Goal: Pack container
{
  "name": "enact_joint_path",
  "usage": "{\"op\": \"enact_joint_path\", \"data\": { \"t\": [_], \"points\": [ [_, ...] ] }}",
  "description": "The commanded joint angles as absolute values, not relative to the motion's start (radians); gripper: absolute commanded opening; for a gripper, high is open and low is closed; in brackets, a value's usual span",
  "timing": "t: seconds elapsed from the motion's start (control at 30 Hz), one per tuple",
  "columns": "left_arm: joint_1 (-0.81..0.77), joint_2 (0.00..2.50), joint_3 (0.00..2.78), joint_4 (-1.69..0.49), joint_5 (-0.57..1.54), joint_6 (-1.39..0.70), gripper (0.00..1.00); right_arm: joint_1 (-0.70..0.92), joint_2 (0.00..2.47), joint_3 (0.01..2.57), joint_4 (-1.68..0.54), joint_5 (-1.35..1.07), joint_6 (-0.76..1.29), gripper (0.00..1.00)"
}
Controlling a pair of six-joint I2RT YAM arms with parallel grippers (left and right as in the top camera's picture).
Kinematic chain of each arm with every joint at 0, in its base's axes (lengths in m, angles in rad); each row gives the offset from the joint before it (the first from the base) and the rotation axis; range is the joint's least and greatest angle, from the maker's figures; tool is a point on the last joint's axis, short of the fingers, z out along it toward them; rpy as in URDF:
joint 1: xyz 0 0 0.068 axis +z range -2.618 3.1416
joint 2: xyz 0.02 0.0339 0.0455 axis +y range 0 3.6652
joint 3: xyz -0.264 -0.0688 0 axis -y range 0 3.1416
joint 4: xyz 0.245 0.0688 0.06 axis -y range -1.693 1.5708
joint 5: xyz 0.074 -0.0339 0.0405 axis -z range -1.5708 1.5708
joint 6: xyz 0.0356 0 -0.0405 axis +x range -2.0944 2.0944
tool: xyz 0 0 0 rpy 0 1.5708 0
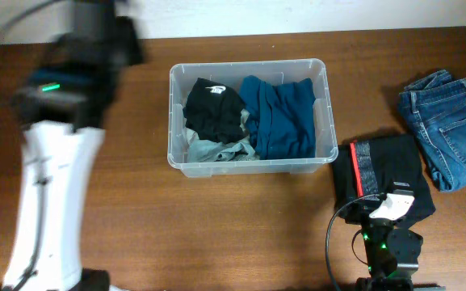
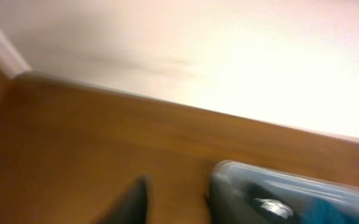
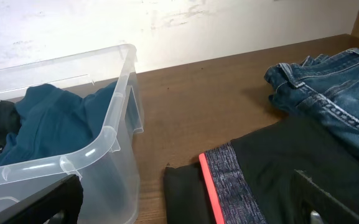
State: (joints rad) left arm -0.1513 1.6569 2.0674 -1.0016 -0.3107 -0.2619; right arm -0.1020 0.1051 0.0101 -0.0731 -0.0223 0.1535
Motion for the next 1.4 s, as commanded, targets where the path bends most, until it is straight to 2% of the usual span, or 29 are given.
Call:
{"op": "enact_joint_path", "data": {
  "t": [0.0,0.03,0.33,1.37],
  "points": [
    [0.002,1.696,2.045,-1.068,-0.337,-0.303,0.76,-0.097,0.098,0.006,-0.079,-0.014,0.150,0.99],
    [0.070,1.703,2.045,-1.108,-0.337,-0.303,0.99,-0.097,0.098,0.006,-0.079,-0.014,0.150,0.99],
    [0.235,1.713,2.045,-1.150,-0.334,-0.302,0.99,-0.097,0.098,0.006,-0.079,-0.014,0.150,0.98],
    [0.239,1.713,2.045,-1.150,-0.334,-0.302,0.99,-0.097,0.098,0.006,-0.079,-0.016,0.151,0.99]
  ]
}}
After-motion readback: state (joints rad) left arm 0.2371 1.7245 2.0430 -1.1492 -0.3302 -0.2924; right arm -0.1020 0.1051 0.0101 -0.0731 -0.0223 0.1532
